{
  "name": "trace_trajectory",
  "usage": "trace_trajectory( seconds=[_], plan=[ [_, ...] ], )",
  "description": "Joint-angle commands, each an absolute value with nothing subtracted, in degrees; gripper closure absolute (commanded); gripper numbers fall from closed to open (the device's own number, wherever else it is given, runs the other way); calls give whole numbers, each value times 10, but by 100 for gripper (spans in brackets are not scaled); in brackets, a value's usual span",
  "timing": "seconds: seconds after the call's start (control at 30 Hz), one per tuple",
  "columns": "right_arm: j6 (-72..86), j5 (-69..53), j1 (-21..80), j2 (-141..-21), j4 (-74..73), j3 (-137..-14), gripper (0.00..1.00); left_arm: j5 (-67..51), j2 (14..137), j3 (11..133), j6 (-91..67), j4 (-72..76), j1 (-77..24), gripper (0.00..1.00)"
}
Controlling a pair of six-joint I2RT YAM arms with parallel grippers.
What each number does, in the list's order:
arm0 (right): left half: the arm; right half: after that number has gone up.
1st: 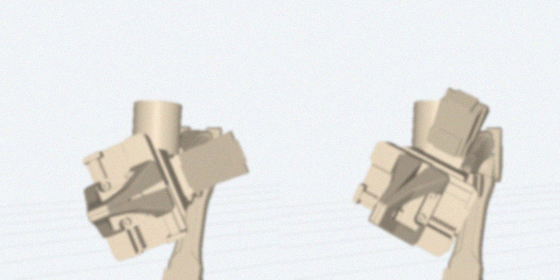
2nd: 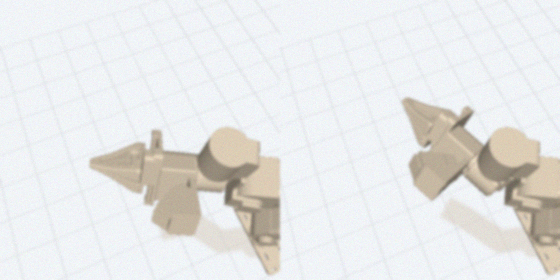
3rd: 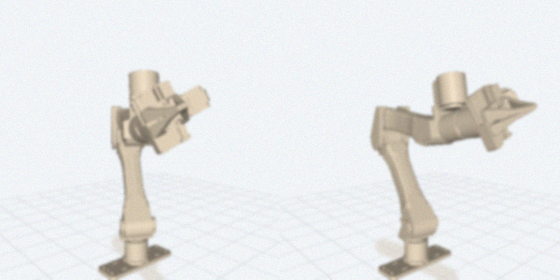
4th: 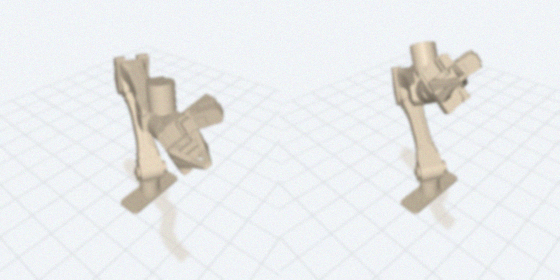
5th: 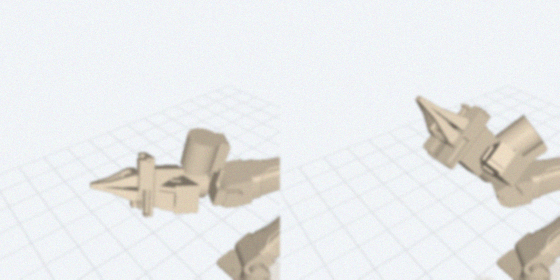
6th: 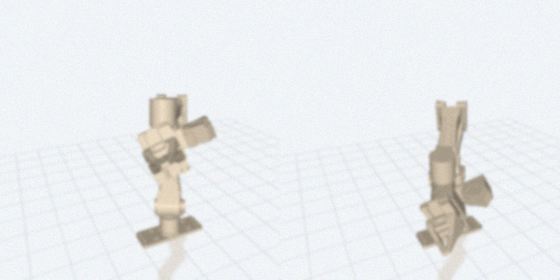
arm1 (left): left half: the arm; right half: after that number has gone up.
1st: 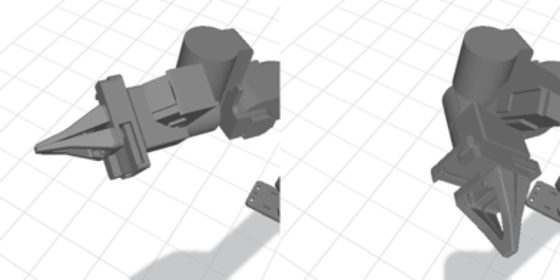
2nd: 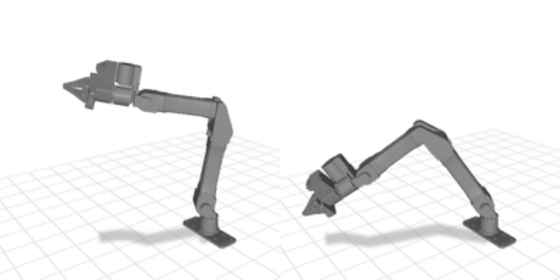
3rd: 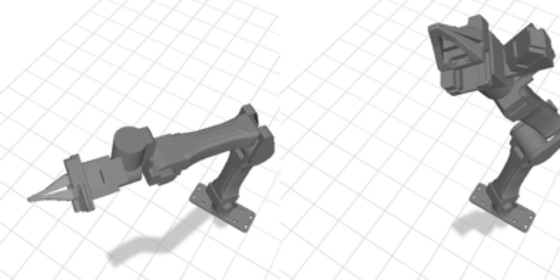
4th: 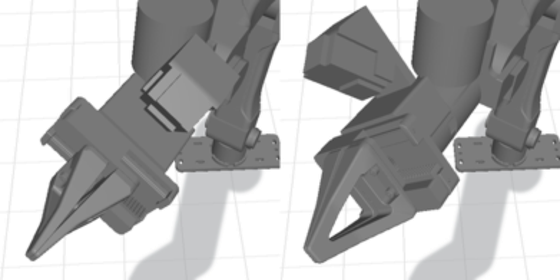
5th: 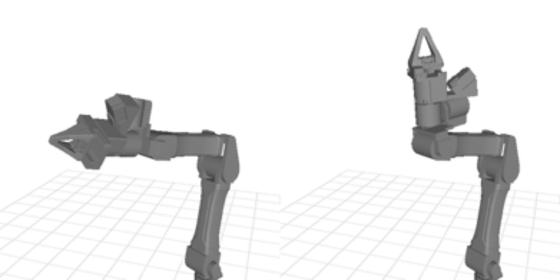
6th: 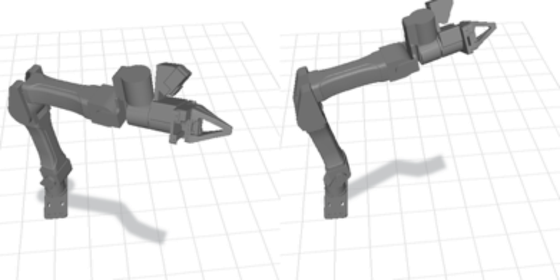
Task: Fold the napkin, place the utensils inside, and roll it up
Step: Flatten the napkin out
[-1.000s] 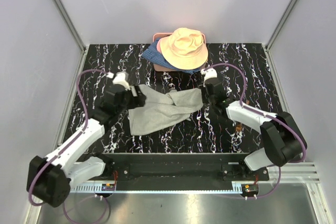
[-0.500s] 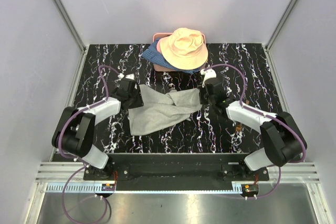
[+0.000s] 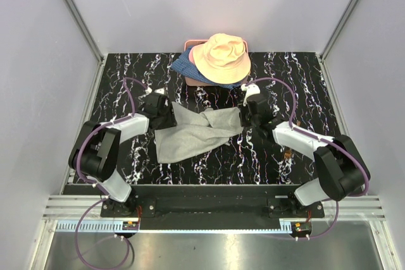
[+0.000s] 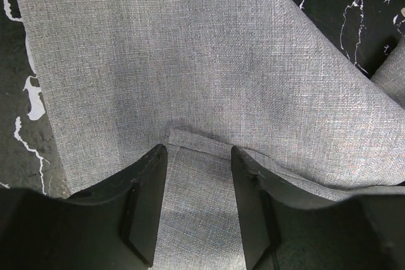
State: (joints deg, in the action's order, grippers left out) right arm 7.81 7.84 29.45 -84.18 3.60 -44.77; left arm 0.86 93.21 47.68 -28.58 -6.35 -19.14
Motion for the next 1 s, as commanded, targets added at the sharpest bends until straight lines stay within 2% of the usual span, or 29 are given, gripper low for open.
trace_trajectory(
  seconds=[0.0, 0.07, 0.13, 0.17, 0.2, 0.33, 0.4, 0.63, 0.8, 0.97],
  plan=[
    [78, 75, 295, -825, 40, -454, 100, -8, 940, 493, -299, -52, -190, 51],
    [77, 76, 296, -824, 38, -455, 100, -7, 947, 493, -298, -55, -191, 51],
    [76, 76, 296, -822, 37, -456, 100, -11, 954, 493, -300, -56, -190, 57],
    [76, 77, 296, -820, 35, -457, 100, -12, 955, 493, -299, -55, -190, 64],
    [75, 76, 296, -819, 35, -457, 100, -15, 957, 493, -299, -56, -190, 75],
    [74, 78, 297, -813, 30, -459, 100, -17, 955, 493, -298, -56, -190, 95],
    [74, 78, 296, -809, 27, -459, 100, -20, 948, 494, -299, -57, -190, 99],
    [66, 89, 296, -792, -32, -486, 100, -6, 872, 508, -295, -92, -190, 100],
    [56, 100, 297, -764, -60, -504, 100, 18, 809, 514, -286, -118, -190, 96],
    [53, 112, 296, -751, -71, -516, 100, 29, 781, 510, -280, -132, -190, 100]
  ],
)
